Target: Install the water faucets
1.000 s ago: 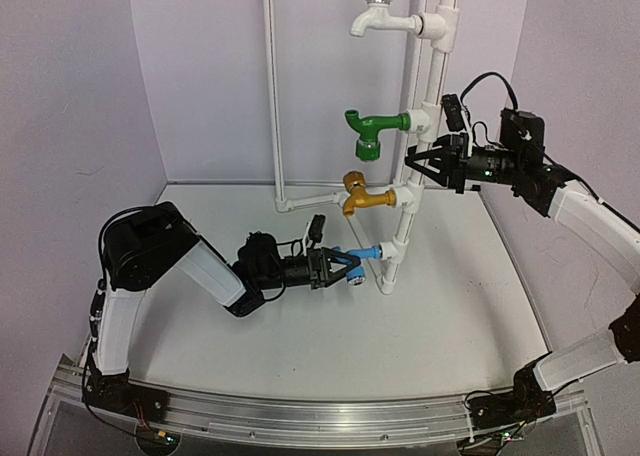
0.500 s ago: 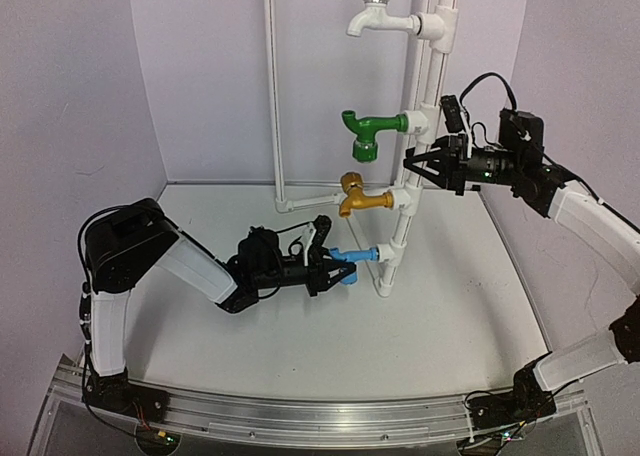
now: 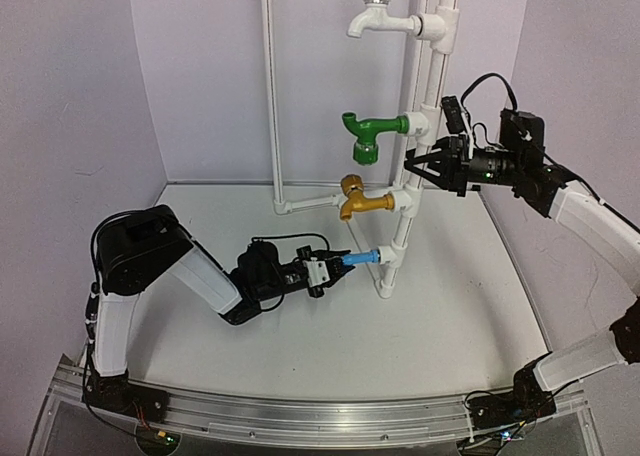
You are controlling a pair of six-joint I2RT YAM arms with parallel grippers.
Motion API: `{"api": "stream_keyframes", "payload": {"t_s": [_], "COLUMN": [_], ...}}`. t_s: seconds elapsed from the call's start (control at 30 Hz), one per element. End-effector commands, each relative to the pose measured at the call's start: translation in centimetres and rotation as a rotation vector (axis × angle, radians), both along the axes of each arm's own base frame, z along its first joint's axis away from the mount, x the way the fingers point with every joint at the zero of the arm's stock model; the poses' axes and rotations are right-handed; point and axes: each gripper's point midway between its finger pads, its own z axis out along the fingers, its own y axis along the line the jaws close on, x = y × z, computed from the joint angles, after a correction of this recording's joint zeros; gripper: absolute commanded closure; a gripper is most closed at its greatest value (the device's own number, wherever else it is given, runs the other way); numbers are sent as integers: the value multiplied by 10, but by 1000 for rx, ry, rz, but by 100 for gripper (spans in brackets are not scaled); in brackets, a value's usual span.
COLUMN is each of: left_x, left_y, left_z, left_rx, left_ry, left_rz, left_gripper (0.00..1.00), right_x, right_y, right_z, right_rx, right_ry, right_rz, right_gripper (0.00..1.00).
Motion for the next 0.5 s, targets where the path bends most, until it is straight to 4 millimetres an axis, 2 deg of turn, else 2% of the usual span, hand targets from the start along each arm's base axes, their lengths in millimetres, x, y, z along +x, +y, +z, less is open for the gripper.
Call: {"api": "stream_keyframes", "payload": {"t_s": [0.0, 0.23, 0.33, 0.4, 0.47], "left_x": [4, 6, 7, 11, 13], "left_y": [3, 4, 6, 7, 9], "left_z": [8, -3, -4, -4, 0], "left_rx": [65, 216, 268, 293, 294], "left_ry": [-546, -857, -951, -991, -995], "left_rz": [146, 192, 209, 230, 245], "left_gripper": [74, 76, 72, 61, 43], "right_x": [-3, -2, -1, -1, -1], "right_y": [-8, -8, -8, -8, -8], "right_z": [-24, -24, -24, -24, -23], "right_rx": [-18, -19, -19, -19, -21], "right_ry": [236, 240, 239, 236, 232], "right_rz": [-52, -52, -53, -55, -59], "right_gripper": [100, 100, 100, 100, 100]}}
